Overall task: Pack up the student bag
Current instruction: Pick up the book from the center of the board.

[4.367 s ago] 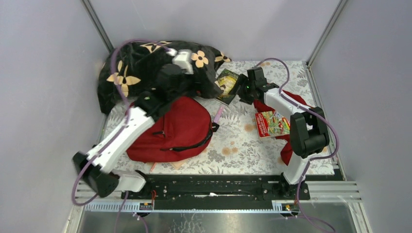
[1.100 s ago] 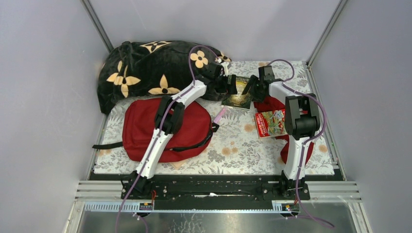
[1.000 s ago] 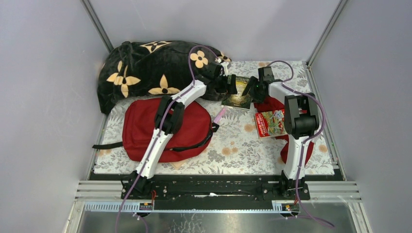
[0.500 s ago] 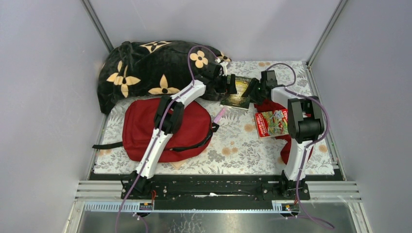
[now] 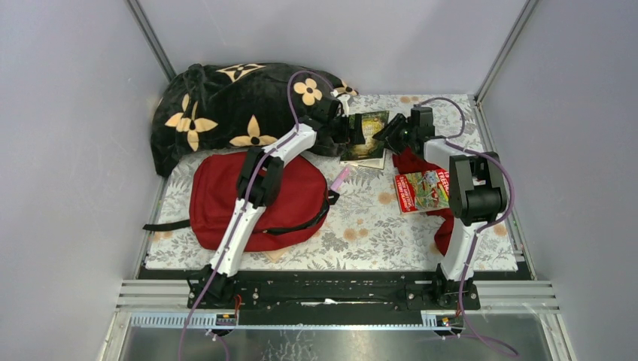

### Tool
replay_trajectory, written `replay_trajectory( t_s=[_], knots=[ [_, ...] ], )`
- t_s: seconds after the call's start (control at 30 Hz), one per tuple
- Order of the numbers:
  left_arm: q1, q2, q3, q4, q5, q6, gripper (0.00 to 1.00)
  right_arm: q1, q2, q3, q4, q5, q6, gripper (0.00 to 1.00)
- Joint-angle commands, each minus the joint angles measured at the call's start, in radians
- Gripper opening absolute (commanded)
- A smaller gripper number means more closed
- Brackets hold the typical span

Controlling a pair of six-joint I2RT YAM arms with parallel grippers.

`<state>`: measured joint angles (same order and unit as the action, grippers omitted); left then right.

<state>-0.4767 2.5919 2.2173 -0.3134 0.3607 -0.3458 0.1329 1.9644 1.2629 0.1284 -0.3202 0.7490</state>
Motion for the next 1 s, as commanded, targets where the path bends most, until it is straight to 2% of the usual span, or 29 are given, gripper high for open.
replay_trajectory(
  t_s=[0.0, 0.13, 0.2, 0.37, 0.53, 0.57, 0.63, 0.67, 0.73, 0.8, 0.87, 0.9, 0.93, 0.97],
  knots=[
    [-0.009, 0.026, -0.047, -0.099, 0.04, -0.016, 0.98, -0.003, 0.012, -0.034, 0.281, -0.159, 0.221, 0.52],
    [-0.01, 0.014, -0.053, -0.098, 0.038, -0.011, 0.98, -0.004, 0.029, -0.043, 0.306, -0.153, 0.26, 0.34],
    [-0.01, 0.005, -0.058, -0.099, 0.034, -0.007, 0.98, -0.005, 0.016, -0.038, 0.266, -0.125, 0.231, 0.22],
    [-0.007, -0.023, -0.063, -0.089, 0.027, -0.001, 0.98, -0.005, 0.003, 0.007, 0.179, -0.117, 0.159, 0.0],
    [-0.008, -0.038, -0.06, -0.076, 0.037, -0.011, 0.98, -0.006, 0.014, 0.005, 0.267, -0.212, 0.183, 0.0],
    [-0.008, -0.038, -0.06, -0.074, 0.04, -0.013, 0.98, -0.006, 0.023, 0.009, 0.296, -0.242, 0.197, 0.04],
    [-0.007, -0.035, -0.059, -0.073, 0.048, -0.014, 0.98, -0.006, 0.044, 0.02, 0.336, -0.284, 0.224, 0.23],
    [-0.008, -0.034, -0.06, -0.073, 0.051, -0.016, 0.98, -0.006, 0.051, 0.024, 0.344, -0.294, 0.23, 0.29],
    [-0.008, -0.031, -0.063, -0.074, 0.054, -0.018, 0.98, -0.006, 0.062, 0.029, 0.341, -0.301, 0.233, 0.37],
    [-0.008, -0.034, -0.077, -0.073, 0.052, -0.018, 0.98, -0.006, 0.069, 0.035, 0.32, -0.302, 0.226, 0.38],
    [-0.008, -0.037, -0.085, -0.069, 0.052, -0.018, 0.98, -0.006, 0.075, 0.044, 0.282, -0.296, 0.211, 0.32],
    [-0.008, -0.038, -0.085, -0.069, 0.052, -0.018, 0.98, -0.006, 0.076, 0.048, 0.263, -0.289, 0.201, 0.22],
    [-0.008, -0.04, -0.084, -0.069, 0.052, -0.018, 0.98, -0.006, 0.076, 0.051, 0.244, -0.281, 0.196, 0.06],
    [-0.008, -0.042, -0.082, -0.069, 0.05, -0.018, 0.98, -0.006, 0.074, 0.051, 0.23, -0.271, 0.193, 0.0]
  ],
)
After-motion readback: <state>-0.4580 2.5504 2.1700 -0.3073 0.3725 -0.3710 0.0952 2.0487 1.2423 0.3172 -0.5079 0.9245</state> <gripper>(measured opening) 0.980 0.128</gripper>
